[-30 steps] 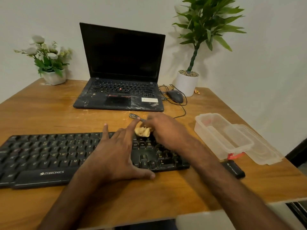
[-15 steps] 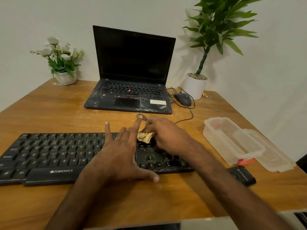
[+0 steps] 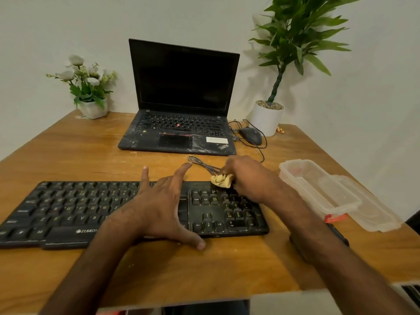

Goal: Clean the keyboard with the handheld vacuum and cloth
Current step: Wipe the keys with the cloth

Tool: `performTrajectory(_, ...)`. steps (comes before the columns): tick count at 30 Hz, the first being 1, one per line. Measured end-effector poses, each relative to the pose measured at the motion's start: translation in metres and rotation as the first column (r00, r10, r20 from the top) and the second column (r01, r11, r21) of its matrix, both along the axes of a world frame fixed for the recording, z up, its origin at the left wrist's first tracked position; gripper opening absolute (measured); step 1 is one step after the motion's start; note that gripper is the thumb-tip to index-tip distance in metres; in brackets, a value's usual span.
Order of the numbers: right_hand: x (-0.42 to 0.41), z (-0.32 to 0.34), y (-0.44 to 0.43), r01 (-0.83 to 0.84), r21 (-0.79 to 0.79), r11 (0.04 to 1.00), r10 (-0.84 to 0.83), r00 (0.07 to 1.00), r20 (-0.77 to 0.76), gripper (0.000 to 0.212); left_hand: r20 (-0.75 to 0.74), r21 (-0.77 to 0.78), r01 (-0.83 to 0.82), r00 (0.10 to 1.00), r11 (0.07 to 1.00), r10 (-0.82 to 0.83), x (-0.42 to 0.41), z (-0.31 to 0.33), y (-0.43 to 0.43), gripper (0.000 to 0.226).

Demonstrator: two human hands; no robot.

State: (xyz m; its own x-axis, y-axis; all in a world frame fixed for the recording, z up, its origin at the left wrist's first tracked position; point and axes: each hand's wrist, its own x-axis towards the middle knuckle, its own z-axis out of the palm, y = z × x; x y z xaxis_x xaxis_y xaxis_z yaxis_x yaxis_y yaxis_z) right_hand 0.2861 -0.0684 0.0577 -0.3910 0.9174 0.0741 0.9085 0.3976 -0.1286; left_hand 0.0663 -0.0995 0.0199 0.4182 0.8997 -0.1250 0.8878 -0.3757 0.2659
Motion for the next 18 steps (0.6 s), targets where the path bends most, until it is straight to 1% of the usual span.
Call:
performTrajectory(1, 0.001, 0.001, 0.000, -0.003, -0.010, 1.000, 0.003, 1.000, -0.011, 0.038, -0.023, -0.003, 0.008, 1.000, 1.000, -0.008, 0.002, 0.000, 0.002, 0.160)
performTrajectory(4, -0.025, -0.009, -0.014, -0.170, 0.004, 0.985, 0.170, 0.982, -0.086, 0.039, -0.115, -0.006, 0.024, 0.993, 1.000, -0.025, 0.009, 0.003, 0.005, 0.160)
performTrajectory(6, -0.037, -0.016, -0.021, -0.227, 0.048, 0.973, 0.231, 0.969, -0.087, 0.044, -0.177, -0.019, 0.020, 0.984, 1.000, -0.023, 0.009, 0.005, 0.006, 0.160)
performTrajectory(7, -0.034, -0.016, -0.020, -0.208, 0.065, 0.976, 0.213, 0.973, -0.087, 0.046, -0.207, -0.028, 0.014, 0.978, 1.000, -0.020, 0.008, 0.006, 0.006, 0.159)
performTrajectory(9, -0.016, -0.016, -0.014, -0.115, 0.093, 0.989, 0.121, 0.990, -0.072, 0.046, -0.248, -0.035, 0.010, 0.968, 0.999, -0.019, 0.006, 0.005, 0.008, 0.154)
performTrajectory(11, -0.005, -0.016, -0.021, -0.054, 0.105, 0.993, 0.059, 0.997, -0.043, 0.047, -0.257, -0.039, 0.012, 0.966, 0.999, -0.021, 0.006, 0.004, 0.009, 0.151)
performTrajectory(16, -0.008, -0.024, -0.078, -0.187, 0.082, 0.979, 0.193, 0.979, -0.070, 0.053, -0.320, -0.060, 0.012, 0.947, 0.998, -0.031, 0.012, 0.009, 0.009, 0.149)
performTrajectory(18, -0.005, -0.025, -0.080, -0.147, 0.065, 0.987, 0.153, 0.982, -0.111, 0.050, -0.334, -0.066, 0.009, 0.942, 0.998, -0.031, 0.013, 0.011, 0.009, 0.150)
